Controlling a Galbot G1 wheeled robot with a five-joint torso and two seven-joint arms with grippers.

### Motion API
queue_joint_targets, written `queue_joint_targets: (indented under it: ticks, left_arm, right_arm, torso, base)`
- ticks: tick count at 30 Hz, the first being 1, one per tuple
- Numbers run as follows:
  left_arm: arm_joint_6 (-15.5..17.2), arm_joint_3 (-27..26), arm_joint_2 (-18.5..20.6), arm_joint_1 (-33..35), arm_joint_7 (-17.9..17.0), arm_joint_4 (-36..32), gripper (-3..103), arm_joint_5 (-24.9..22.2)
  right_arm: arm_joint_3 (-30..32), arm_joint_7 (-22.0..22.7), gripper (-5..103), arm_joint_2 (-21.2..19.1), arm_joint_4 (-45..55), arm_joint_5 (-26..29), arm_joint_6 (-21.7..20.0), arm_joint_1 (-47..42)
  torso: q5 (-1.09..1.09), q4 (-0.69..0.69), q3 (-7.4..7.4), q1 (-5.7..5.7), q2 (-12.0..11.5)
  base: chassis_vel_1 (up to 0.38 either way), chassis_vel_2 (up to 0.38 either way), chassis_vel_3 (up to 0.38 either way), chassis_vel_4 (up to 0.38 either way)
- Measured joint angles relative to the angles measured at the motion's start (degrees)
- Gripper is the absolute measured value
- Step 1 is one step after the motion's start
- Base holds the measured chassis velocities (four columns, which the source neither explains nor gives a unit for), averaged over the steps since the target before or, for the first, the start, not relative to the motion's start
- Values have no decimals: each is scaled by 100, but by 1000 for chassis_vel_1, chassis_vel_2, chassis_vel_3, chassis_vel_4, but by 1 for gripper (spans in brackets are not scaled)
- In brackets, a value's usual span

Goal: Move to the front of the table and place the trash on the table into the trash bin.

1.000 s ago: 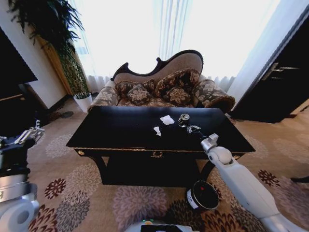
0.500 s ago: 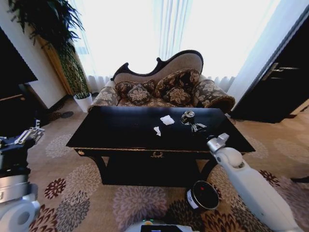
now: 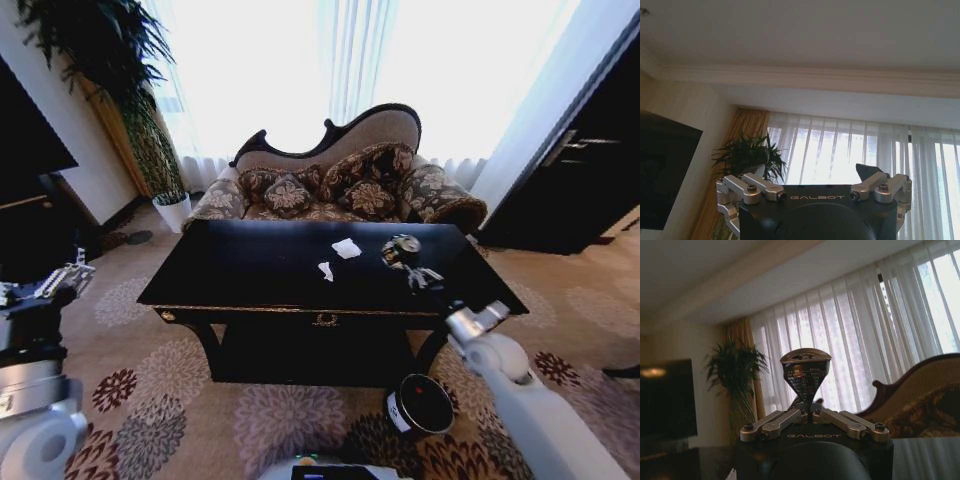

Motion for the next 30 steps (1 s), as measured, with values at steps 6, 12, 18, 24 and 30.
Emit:
queue_joint_targets:
  ticks: [6,12,18,24,30]
  left_arm:
    - [-7,191,-12,-127,-10,122,100,13]
    - [-6,243,78,-226,-23,240,100,-5]
    - [-42,196,103,-304,-33,378,100,-64]
    - [-97,-9,-29,-280,-82,413,100,-131]
    - [-97,23,-130,-301,-105,489,100,-121]
  right_arm:
    - [660,-918,0,338,-240,316,247,-352]
    - [1269,-1312,0,527,-597,377,378,-666]
    - [1594,-1510,0,637,-1053,288,599,-868]
    - [1634,-1674,0,805,-1239,147,723,-988]
    - [1724,-1678,0,845,-1170,206,733,-1173]
  torso:
    - [3,0,1,0,0]
    - [1,1,0,0,0]
    - [2,-1,0,1,0]
    - [2,2,0,1,0]
    - [2,3,0,1,0]
  base:
    - [0,0,0,0]
    - [0,0,0,0]
    - [0,0,0,0]
    - [0,0,0,0]
    - [0,0,0,0]
